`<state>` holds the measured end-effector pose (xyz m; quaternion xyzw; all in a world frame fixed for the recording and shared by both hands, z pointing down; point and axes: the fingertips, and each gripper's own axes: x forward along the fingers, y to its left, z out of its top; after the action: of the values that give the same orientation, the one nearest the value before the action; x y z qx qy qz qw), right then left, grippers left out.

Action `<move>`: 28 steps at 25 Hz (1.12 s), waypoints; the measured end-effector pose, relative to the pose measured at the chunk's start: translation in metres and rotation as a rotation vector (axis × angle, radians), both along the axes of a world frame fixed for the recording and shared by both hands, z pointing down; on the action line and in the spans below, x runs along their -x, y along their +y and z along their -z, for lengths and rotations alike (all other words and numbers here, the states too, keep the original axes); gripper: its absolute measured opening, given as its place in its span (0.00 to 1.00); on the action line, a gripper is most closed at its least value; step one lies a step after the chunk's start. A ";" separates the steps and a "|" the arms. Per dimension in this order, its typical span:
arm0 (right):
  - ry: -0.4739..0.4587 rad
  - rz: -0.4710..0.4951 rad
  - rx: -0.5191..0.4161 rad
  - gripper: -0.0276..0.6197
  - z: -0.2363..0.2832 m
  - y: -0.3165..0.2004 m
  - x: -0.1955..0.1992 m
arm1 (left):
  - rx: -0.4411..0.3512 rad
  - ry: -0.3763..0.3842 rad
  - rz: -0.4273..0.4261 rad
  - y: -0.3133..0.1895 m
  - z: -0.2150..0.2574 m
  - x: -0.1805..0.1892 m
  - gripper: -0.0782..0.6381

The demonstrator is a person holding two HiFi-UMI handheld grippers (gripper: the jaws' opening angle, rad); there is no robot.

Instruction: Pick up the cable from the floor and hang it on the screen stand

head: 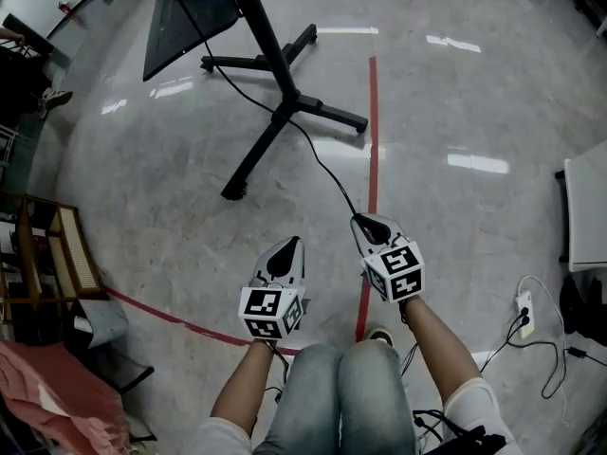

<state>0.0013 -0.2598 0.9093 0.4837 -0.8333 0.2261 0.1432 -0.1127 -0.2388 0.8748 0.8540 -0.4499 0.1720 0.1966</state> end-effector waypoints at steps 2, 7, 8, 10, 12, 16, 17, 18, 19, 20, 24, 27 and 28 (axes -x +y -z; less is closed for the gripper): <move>0.009 -0.010 -0.017 0.10 0.056 0.003 -0.007 | -0.008 0.011 -0.006 0.010 0.055 -0.009 0.11; 0.038 0.004 -0.079 0.10 0.197 0.008 -0.019 | -0.050 0.028 -0.037 0.030 0.187 -0.026 0.11; 0.045 0.009 -0.086 0.10 0.222 0.010 -0.021 | -0.054 0.031 -0.043 0.033 0.211 -0.030 0.11; 0.057 0.017 -0.091 0.10 0.270 0.019 -0.025 | -0.047 0.032 -0.048 0.044 0.255 -0.034 0.11; 0.058 0.021 -0.085 0.10 0.311 0.031 -0.025 | -0.018 0.042 -0.032 0.057 0.292 -0.033 0.11; 0.073 0.035 -0.082 0.10 0.379 0.057 -0.025 | 0.003 0.045 -0.009 0.084 0.350 -0.031 0.11; 0.083 0.046 -0.086 0.10 0.394 0.062 -0.025 | 0.001 0.042 -0.002 0.088 0.364 -0.029 0.11; 0.093 0.060 -0.087 0.10 0.409 0.066 -0.025 | -0.001 0.038 0.008 0.090 0.377 -0.028 0.11; 0.100 0.075 -0.087 0.10 0.423 0.070 -0.024 | -0.005 0.032 0.020 0.091 0.391 -0.027 0.11; 0.103 0.091 -0.086 0.10 0.437 0.075 -0.025 | -0.009 0.025 0.034 0.092 0.405 -0.026 0.11; 0.113 0.155 -0.108 0.10 0.498 0.084 -0.029 | -0.021 0.044 0.100 0.093 0.461 -0.029 0.11; 0.124 0.226 -0.159 0.10 0.545 0.077 -0.026 | -0.067 0.063 0.118 0.084 0.502 -0.035 0.11; 0.132 0.256 -0.182 0.10 0.559 0.073 -0.024 | -0.090 0.066 0.120 0.079 0.515 -0.037 0.11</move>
<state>0.0255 -0.1868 0.3502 0.3984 -0.8939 0.0975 0.1807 -0.0757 -0.1594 0.3600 0.8387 -0.5008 0.1115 0.1827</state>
